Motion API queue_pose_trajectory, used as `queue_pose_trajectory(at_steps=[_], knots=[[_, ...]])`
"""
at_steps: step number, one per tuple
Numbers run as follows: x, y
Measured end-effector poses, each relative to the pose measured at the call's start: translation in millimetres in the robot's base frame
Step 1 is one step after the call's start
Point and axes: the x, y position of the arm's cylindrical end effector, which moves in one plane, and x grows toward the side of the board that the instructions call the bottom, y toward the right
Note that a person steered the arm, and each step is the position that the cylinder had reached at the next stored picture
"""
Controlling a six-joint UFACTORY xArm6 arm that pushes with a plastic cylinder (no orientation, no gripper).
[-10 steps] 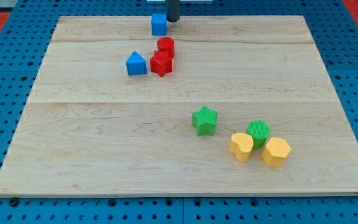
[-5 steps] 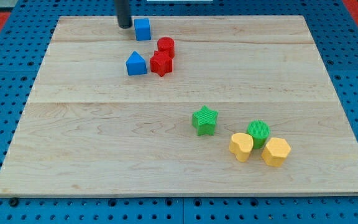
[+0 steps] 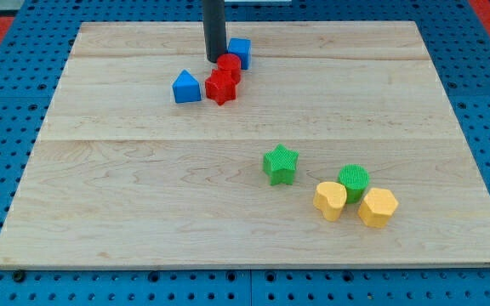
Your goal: Form a vertical line with blue cube and the red blocks
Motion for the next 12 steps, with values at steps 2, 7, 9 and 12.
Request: queue_pose_trajectory(at_steps=[2, 7, 9, 12], knots=[[1.3, 1.7], [80.0, -31.4], [60.5, -58.6], [93.9, -22.5]])
